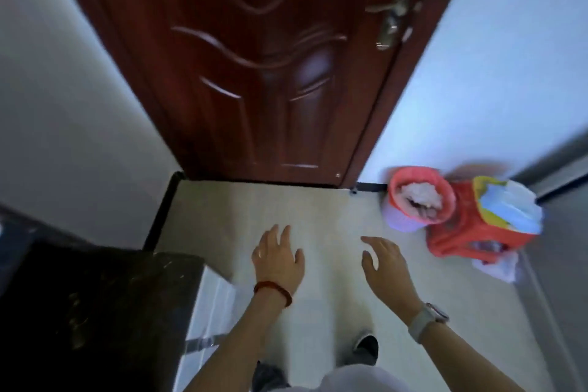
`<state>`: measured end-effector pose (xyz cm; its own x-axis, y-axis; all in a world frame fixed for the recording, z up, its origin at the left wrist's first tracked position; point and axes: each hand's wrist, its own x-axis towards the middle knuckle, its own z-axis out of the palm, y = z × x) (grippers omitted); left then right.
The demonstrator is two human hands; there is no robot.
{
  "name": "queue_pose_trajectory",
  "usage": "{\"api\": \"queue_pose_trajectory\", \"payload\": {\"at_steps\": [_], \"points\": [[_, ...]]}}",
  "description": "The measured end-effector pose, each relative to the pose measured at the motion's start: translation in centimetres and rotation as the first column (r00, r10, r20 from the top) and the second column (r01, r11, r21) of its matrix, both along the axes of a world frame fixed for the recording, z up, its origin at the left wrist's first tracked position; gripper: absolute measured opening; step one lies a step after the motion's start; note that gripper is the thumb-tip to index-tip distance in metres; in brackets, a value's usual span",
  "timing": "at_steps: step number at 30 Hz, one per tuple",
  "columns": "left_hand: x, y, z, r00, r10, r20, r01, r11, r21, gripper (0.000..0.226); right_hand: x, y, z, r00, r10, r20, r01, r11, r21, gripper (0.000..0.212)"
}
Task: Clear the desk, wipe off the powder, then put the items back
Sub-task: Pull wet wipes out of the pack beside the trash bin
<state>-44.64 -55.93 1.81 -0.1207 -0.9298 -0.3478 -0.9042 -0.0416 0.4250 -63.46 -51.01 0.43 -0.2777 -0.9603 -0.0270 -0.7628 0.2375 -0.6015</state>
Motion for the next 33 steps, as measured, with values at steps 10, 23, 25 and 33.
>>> {"api": "queue_pose_trajectory", "payload": {"at_steps": [10,23,25,33], "points": [[-32.1,-1.3,0.3,0.876,-0.481,0.026,0.482,0.875,-0.050,0.049,-27.8,6.9,-0.3,0.914,-0.401,-0.067,0.403,0.915,0.016,0.044],[-59.7,-9.2,-2.8,0.718,-0.695,-0.021,0.693,0.718,-0.065,0.041,-52.3,1.6,-3.4,0.754,-0.655,0.055,0.648,0.755,0.098,0.042],[-63.6,-11.0,-4.3,0.696,-0.717,0.021,0.718,0.695,-0.037,0.041,-56.0,-0.3,-4.9,0.730,-0.676,0.096,0.661,0.735,0.147,0.038],[-77.8,-17.0,-11.8,0.662,-0.750,-0.001,0.746,0.659,0.098,0.046,-68.7,-5.0,-12.6,0.701,-0.704,0.111,0.663,0.702,0.261,0.057]]}}
